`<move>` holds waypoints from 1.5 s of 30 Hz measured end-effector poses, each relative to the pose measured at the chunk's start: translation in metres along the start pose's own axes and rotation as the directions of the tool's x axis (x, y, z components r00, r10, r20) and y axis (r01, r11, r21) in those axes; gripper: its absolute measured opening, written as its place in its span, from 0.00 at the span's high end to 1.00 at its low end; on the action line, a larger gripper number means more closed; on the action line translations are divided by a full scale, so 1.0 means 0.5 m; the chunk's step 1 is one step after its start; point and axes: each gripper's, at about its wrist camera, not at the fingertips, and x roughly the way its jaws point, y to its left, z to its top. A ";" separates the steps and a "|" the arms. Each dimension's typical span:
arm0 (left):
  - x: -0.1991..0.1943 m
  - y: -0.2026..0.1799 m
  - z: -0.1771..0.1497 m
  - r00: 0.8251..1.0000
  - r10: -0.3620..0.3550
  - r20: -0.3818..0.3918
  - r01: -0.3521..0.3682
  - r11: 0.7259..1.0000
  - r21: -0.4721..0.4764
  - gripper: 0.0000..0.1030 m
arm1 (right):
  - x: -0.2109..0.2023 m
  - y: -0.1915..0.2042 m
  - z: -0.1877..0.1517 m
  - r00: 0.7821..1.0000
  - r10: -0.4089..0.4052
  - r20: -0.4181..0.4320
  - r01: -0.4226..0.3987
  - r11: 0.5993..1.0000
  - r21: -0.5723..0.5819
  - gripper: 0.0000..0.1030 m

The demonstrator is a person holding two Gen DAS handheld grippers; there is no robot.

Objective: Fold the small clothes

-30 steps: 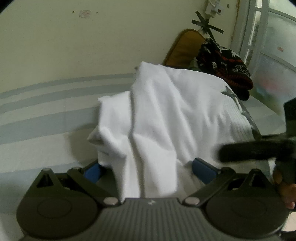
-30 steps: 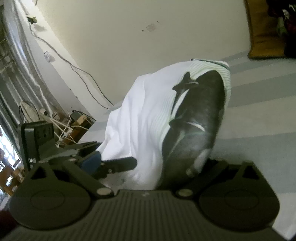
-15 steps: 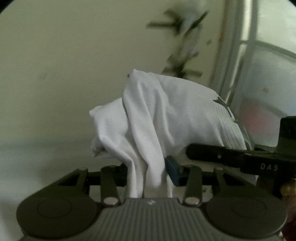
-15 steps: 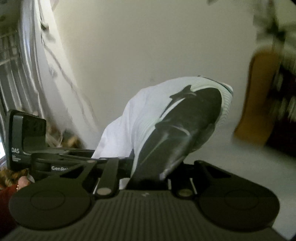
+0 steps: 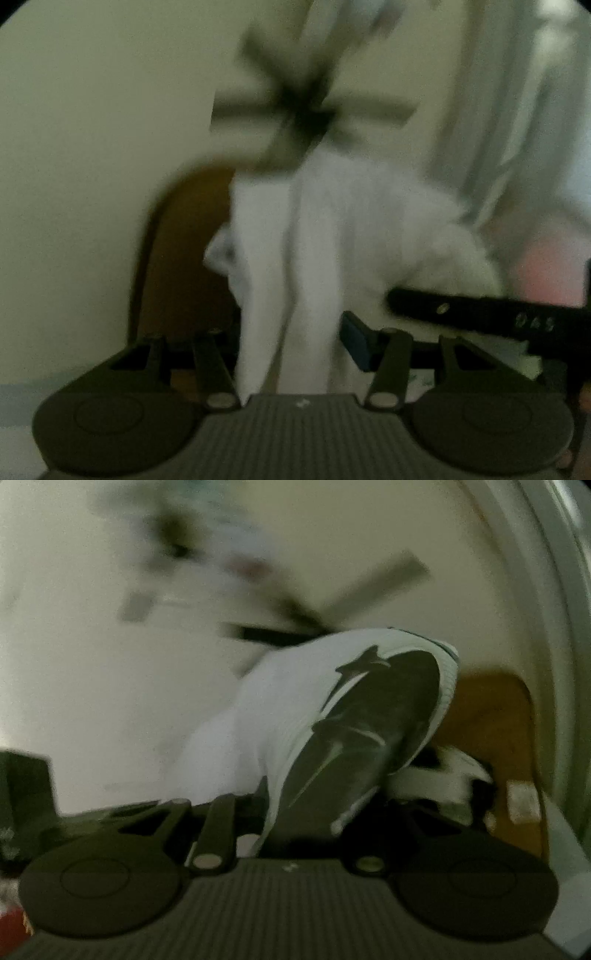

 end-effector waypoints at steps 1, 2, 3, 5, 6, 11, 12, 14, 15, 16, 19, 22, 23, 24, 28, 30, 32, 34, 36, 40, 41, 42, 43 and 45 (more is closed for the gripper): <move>0.028 0.007 -0.008 1.000 -0.004 -0.013 0.003 1.000 -0.019 0.38 | 0.033 -0.036 -0.004 0.999 -0.033 -0.024 0.034 0.999 0.026 0.79; 0.043 0.013 -0.017 1.000 -0.006 -0.004 0.006 0.999 -0.040 0.35 | 0.061 -0.060 -0.015 0.998 -0.059 -0.029 0.060 0.997 0.038 0.79; 0.044 0.015 -0.023 1.000 -0.004 0.017 0.005 0.999 -0.049 0.35 | 0.075 -0.076 -0.026 0.998 -0.061 -0.016 0.062 0.997 0.044 0.79; 0.030 0.008 -0.029 1.000 0.008 0.023 -0.008 1.000 -0.012 0.31 | 0.075 -0.073 -0.034 0.997 -0.069 0.016 0.069 0.998 0.014 0.78; 0.019 0.000 -0.030 0.999 0.028 0.027 -0.028 0.999 0.017 0.28 | 0.071 -0.066 -0.037 0.997 -0.080 0.020 0.080 0.997 -0.007 0.76; -0.073 -0.001 -0.073 0.994 0.037 0.098 -0.041 0.999 0.034 0.13 | 0.006 -0.004 -0.073 0.987 -0.135 0.086 0.141 0.988 -0.070 0.33; -0.096 0.001 -0.090 0.993 0.033 0.112 -0.037 0.999 0.030 0.11 | -0.020 0.002 -0.076 0.979 -0.154 0.132 0.167 0.982 -0.089 0.22; -0.131 0.009 -0.123 0.991 0.041 0.127 -0.046 0.998 0.036 0.06 | -0.062 0.031 -0.106 0.950 -0.229 0.213 0.259 0.958 -0.123 0.19; -0.147 0.007 -0.146 0.990 0.050 0.132 -0.057 0.997 0.050 0.06 | -0.086 0.050 -0.127 0.930 -0.269 0.252 0.309 0.941 -0.137 0.19; -0.161 0.004 -0.171 0.989 0.063 0.137 -0.073 0.995 0.068 0.06 | -0.109 0.061 -0.148 0.914 -0.291 0.283 0.341 0.929 -0.144 0.18; -0.207 -0.001 -0.243 0.983 0.111 0.148 -0.128 0.986 0.105 0.03 | -0.187 0.071 -0.226 0.896 -0.308 0.320 0.356 0.929 -0.103 0.16; -0.246 0.009 -0.312 0.979 0.147 0.143 -0.166 0.978 0.128 0.02 | -0.242 0.074 -0.315 0.921 -0.270 0.282 0.283 0.959 -0.006 0.16; -0.253 0.007 -0.328 0.977 0.163 0.138 -0.181 0.974 0.136 0.02 | -0.253 0.074 -0.345 0.929 -0.259 0.262 0.263 0.964 0.021 0.15; -0.259 0.011 -0.355 0.975 0.183 0.128 -0.201 0.968 0.147 0.01 | -0.236 0.086 -0.362 0.936 -0.253 0.243 0.251 0.967 0.039 0.15; -0.308 0.037 -0.448 0.974 0.201 0.104 -0.216 0.964 0.157 0.00 | -0.249 0.120 -0.466 0.948 -0.252 0.192 0.238 0.967 0.093 0.15; -0.329 0.052 -0.480 0.975 0.202 0.096 -0.214 0.966 0.146 0.00 | -0.257 0.146 -0.503 0.944 -0.269 0.192 0.255 0.962 0.094 0.15; -0.347 0.068 -0.512 0.974 0.206 0.095 -0.218 0.967 0.130 0.00 | -0.262 0.171 -0.530 0.940 -0.280 0.196 0.267 0.959 0.091 0.15; -0.354 0.081 -0.529 0.972 0.216 0.096 -0.227 0.967 0.116 0.00 | -0.266 0.194 -0.549 0.935 -0.291 0.202 0.281 0.957 0.078 0.15; -0.367 0.094 -0.554 0.969 0.224 0.101 -0.234 0.966 0.110 0.00 | -0.267 0.220 -0.560 0.926 -0.307 0.219 0.307 0.951 0.038 0.15; -0.379 0.106 -0.581 0.963 0.246 0.108 -0.258 0.959 0.119 0.00 | -0.268 0.239 -0.580 0.916 -0.321 0.241 0.327 0.945 0.015 0.15; -0.383 0.108 -0.587 0.960 0.253 0.117 -0.266 0.956 0.120 0.00 | -0.268 0.239 -0.583 0.913 -0.327 0.244 0.332 0.943 0.020 0.14; -0.389 0.109 -0.591 0.960 0.249 0.126 -0.264 0.957 0.118 0.00 | -0.267 0.238 -0.587 0.910 -0.335 0.243 0.339 0.940 0.026 0.14; -0.396 0.109 -0.594 0.958 0.247 0.143 -0.264 0.957 0.117 0.00 | -0.264 0.235 -0.589 0.908 -0.345 0.239 0.348 0.937 0.032 0.14; -0.402 0.105 -0.599 0.952 0.254 0.171 -0.277 0.952 0.128 0.00 | -0.258 0.230 -0.595 0.904 -0.367 0.221 0.367 0.929 0.044 0.14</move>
